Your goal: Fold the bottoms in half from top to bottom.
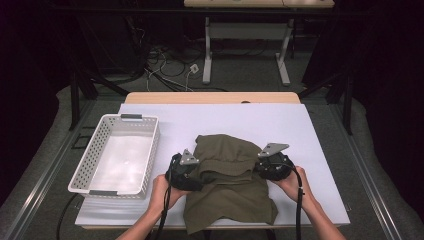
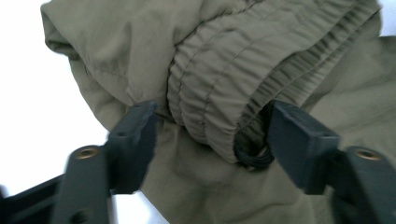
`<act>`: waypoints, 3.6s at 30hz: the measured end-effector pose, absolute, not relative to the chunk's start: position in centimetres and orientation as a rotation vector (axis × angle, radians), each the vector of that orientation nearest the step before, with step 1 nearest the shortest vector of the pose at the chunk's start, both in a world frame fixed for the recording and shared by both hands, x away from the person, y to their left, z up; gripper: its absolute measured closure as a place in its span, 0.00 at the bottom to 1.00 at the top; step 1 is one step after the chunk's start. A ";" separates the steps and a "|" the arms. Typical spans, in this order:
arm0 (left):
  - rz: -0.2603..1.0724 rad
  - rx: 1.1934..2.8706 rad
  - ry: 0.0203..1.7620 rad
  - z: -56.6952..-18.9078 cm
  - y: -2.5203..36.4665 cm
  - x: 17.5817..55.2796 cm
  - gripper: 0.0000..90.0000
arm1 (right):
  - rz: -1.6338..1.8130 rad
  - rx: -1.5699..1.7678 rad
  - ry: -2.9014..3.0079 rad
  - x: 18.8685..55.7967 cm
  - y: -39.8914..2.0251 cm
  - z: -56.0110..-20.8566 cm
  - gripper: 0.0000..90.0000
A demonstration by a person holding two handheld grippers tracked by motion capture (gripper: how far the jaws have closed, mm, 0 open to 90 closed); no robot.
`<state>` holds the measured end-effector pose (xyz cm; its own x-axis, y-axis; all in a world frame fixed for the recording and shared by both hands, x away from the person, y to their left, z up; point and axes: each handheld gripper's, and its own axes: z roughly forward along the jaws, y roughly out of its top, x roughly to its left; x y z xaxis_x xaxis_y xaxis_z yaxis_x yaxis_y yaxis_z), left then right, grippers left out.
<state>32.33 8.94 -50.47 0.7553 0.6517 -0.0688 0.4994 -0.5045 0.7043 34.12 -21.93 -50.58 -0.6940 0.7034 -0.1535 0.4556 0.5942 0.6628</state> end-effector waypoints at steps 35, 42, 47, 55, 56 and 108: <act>0.161 2.256 0.920 -52.2 8.1 35.9 0.54 | 1.084 1.326 2.565 34.1 -19.8 -50.5 0.31; 0.147 2.240 0.924 -52.6 7.9 35.9 0.58 | 1.085 1.318 2.533 35.7 -19.1 -52.2 0.50; 0.187 2.225 0.882 -52.7 7.5 35.4 0.66 | 1.077 1.268 2.511 35.5 -18.9 -52.2 0.63; 0.201 2.174 0.865 -51.8 7.7 34.7 0.71 | 1.112 1.211 2.477 34.8 -19.1 -51.4 0.68; 0.202 2.164 0.859 -51.5 7.7 34.6 0.71 | 1.114 1.197 2.475 34.6 -19.2 -51.1 0.68; 0.039 2.176 0.760 -49.5 7.6 27.6 0.74 | 1.180 1.143 2.549 27.1 -21.0 -50.2 0.78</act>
